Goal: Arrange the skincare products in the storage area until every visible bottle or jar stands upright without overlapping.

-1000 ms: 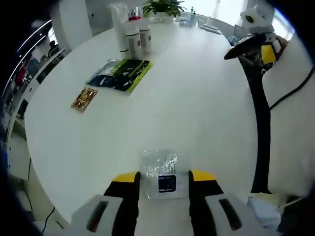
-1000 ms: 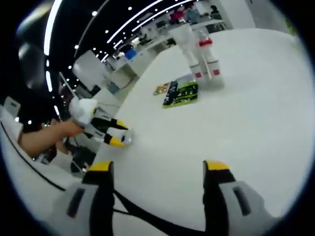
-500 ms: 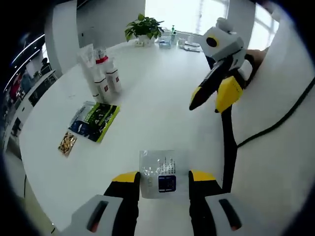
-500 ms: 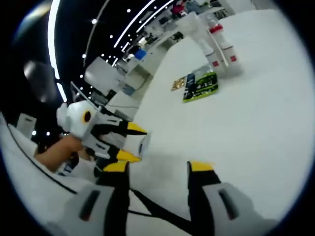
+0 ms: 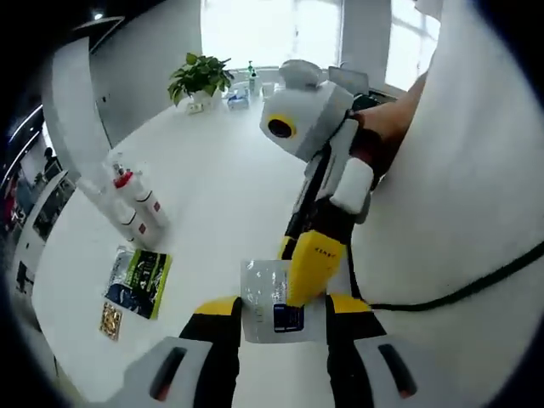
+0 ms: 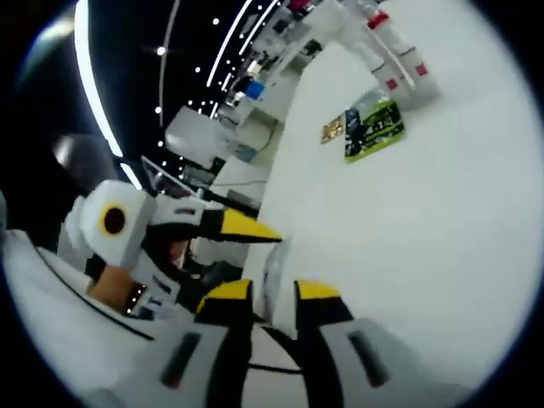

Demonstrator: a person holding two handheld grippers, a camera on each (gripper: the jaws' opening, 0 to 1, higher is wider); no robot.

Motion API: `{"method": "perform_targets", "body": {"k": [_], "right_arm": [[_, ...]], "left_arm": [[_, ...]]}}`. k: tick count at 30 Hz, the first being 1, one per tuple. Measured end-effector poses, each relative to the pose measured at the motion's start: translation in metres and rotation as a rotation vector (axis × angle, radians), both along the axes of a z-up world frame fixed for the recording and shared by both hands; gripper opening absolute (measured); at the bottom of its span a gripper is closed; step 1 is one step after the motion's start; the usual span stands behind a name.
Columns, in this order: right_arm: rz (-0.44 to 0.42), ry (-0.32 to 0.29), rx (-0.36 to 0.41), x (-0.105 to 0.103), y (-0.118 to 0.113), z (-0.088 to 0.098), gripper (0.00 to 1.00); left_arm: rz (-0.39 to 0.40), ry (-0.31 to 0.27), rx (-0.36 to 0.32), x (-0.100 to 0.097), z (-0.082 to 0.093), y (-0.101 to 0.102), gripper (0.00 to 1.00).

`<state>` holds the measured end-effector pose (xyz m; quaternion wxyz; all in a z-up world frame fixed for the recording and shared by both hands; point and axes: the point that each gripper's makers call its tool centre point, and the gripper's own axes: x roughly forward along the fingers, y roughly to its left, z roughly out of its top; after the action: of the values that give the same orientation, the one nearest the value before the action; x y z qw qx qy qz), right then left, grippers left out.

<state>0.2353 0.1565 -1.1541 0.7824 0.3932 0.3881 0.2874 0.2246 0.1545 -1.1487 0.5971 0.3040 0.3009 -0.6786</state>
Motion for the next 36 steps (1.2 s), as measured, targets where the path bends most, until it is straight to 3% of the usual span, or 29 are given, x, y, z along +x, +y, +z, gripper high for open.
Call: {"method": "perform_targets", "body": {"k": [3,8,14,15,18,22,24,25,29,30,31,36], "right_arm": [[0.018,-0.004,0.017,-0.002,0.002,0.003,0.04],[0.005,0.025,0.053,-0.003,-0.002,0.004,0.01],[-0.005,0.022,0.053,-0.003,-0.009,0.006,0.0],[-0.019,0.012,0.066,-0.002,-0.012,0.008,0.0],[-0.031,-0.003,0.07,0.0,-0.016,0.01,0.0],[-0.077,-0.083,0.142,0.012,-0.019,0.031,0.0],[-0.09,-0.092,0.169,0.014,-0.02,0.036,0.0],[-0.099,-0.096,0.212,0.016,-0.019,0.041,0.0],[-0.124,-0.121,0.218,0.02,-0.023,0.044,0.0],[-0.118,-0.114,0.214,0.02,-0.023,0.043,0.0],[-0.112,-0.117,0.219,0.019,-0.022,0.044,0.0],[-0.114,-0.139,0.214,0.02,-0.022,0.045,0.02]], "left_arm": [[-0.013,0.004,-0.006,-0.003,0.002,-0.006,0.4],[-0.006,0.018,-0.014,-0.002,0.001,-0.009,0.4],[0.1,0.105,-0.064,0.001,0.001,-0.008,0.42],[0.176,0.162,-0.077,0.004,0.0,-0.003,0.42],[0.28,0.25,-0.124,0.009,0.001,-0.002,0.44],[0.477,0.488,-0.22,0.012,0.005,-0.003,0.42],[0.496,0.539,-0.246,0.01,0.009,-0.005,0.34],[0.52,0.622,-0.285,0.007,0.015,-0.009,0.28],[0.606,0.81,-0.402,0.012,0.03,-0.019,0.2],[0.623,0.828,-0.393,0.012,0.028,-0.018,0.17],[0.61,0.807,-0.392,0.012,0.025,-0.014,0.16],[0.652,0.967,-0.465,0.012,0.039,-0.013,0.01]]}}
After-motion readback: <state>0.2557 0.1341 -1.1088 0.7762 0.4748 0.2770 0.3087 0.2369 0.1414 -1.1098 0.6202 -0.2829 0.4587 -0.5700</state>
